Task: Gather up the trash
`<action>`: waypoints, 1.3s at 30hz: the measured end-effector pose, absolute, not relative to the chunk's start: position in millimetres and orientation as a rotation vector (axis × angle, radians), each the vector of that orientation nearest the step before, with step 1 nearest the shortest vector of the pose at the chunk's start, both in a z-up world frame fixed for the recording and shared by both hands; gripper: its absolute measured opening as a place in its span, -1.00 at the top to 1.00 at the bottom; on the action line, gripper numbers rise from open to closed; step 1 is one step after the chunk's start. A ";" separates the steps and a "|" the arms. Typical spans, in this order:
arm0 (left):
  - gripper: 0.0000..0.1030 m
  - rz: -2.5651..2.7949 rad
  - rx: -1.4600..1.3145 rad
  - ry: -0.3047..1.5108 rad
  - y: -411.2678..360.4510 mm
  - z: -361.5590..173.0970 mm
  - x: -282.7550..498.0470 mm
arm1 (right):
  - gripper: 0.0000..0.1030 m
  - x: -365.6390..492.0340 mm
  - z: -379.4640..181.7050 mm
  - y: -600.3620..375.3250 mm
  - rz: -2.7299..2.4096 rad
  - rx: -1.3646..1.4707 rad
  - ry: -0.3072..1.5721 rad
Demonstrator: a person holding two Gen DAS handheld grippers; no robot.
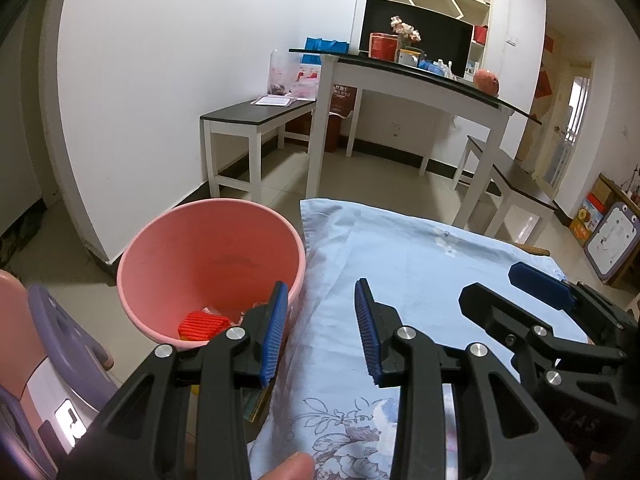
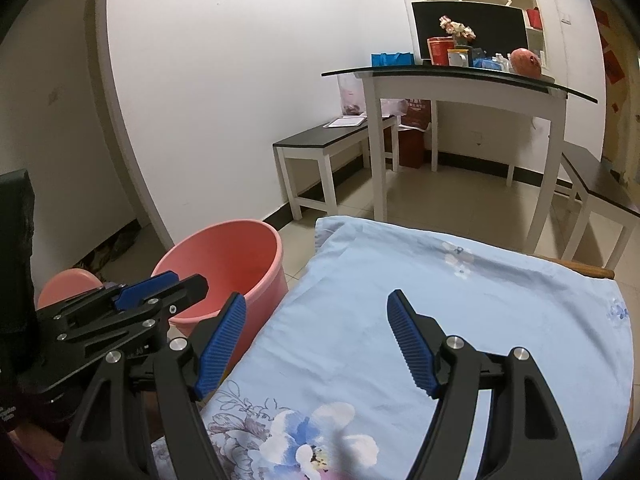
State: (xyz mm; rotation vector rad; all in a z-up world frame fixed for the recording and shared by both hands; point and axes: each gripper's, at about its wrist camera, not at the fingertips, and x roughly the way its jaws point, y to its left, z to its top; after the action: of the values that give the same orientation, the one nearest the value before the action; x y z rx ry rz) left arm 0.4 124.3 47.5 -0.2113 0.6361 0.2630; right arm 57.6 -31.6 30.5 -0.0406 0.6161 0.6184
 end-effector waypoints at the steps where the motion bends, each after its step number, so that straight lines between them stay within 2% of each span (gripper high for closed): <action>1: 0.32 0.263 -0.211 0.636 124.0 47.4 0.4 | -0.40 58.0 30.5 -32.0 0.618 -0.040 0.617; 39: 0.33 0.273 -0.216 0.645 124.2 42.0 2.5 | -0.40 59.4 23.7 -38.5 0.612 -0.038 0.634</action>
State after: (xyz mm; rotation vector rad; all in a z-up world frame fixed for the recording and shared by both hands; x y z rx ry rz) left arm 2.5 124.2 42.0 -0.2161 0.6454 0.2734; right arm 59.4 -38.5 23.7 -0.0382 0.6340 0.6118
